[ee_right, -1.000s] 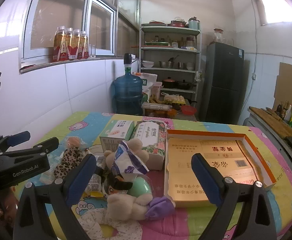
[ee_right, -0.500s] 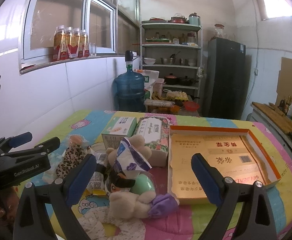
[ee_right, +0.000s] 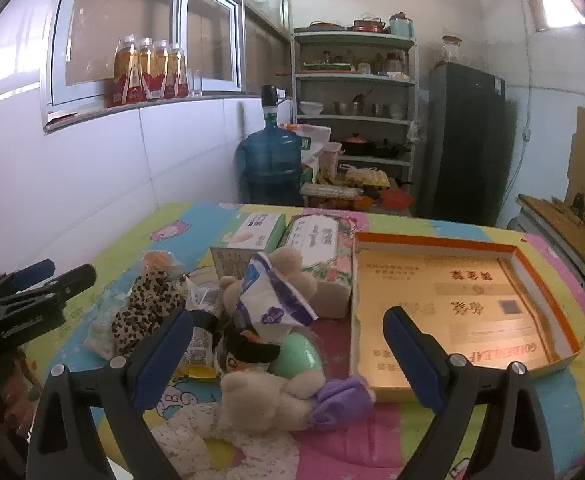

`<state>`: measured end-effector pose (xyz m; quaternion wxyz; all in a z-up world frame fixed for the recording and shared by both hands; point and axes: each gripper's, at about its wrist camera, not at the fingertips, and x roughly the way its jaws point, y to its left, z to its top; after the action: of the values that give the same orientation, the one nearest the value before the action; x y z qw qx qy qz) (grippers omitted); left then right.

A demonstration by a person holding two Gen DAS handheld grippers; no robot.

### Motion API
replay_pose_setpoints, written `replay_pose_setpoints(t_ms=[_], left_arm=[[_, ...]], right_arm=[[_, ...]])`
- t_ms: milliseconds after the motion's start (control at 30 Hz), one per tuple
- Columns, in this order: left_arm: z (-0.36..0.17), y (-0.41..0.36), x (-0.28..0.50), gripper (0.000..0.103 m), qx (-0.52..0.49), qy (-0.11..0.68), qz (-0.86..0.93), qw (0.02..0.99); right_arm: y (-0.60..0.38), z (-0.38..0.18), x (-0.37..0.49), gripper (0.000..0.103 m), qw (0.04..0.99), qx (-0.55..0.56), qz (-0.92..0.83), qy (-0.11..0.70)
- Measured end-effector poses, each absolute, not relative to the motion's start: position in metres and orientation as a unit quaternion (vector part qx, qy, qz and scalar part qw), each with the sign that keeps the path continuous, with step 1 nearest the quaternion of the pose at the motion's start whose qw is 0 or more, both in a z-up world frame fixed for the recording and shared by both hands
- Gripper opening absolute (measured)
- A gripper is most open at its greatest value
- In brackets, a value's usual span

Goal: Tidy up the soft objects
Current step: 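Grasp the Garden Flower tissue pack with the left gripper while the right grasps the purple snack bag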

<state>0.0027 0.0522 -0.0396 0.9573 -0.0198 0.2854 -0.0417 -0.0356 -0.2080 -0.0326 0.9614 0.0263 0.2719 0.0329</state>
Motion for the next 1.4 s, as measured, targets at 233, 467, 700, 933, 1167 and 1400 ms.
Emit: replay_pose_setpoints(t_ms=[233, 467, 700, 933, 1167, 1400], left_arm=[[-0.056, 0.053, 0.005, 0.084, -0.022, 0.302, -0.072, 0.95], [-0.076, 0.065, 0.017, 0.084, -0.024, 0.327, -0.059, 0.943], [-0.092, 0.063, 0.025, 0.084, -0.023, 0.346, -0.075, 0.935], [-0.1, 0.052, 0.031, 0.084, -0.014, 0.355, -0.084, 0.931], [-0.108, 0.052, 0.036, 0.054, -0.027, 0.367, -0.096, 0.925], [-0.108, 0.055, 0.035, 0.048, -0.041, 0.354, -0.099, 0.929]], right_arm=[[-0.205, -0.047, -0.023, 0.096, 0.954, 0.04, 0.038, 0.296], [-0.205, -0.051, -0.015, 0.096, 0.95, 0.042, 0.037, 0.306], [-0.202, -0.054, -0.009, 0.096, 0.948, 0.04, 0.04, 0.314], [-0.204, -0.055, -0.007, 0.096, 0.947, 0.041, 0.035, 0.316], [-0.201, -0.058, 0.0, 0.096, 0.944, 0.041, 0.043, 0.324], [-0.198, -0.064, 0.008, 0.078, 0.94, 0.046, 0.056, 0.333]])
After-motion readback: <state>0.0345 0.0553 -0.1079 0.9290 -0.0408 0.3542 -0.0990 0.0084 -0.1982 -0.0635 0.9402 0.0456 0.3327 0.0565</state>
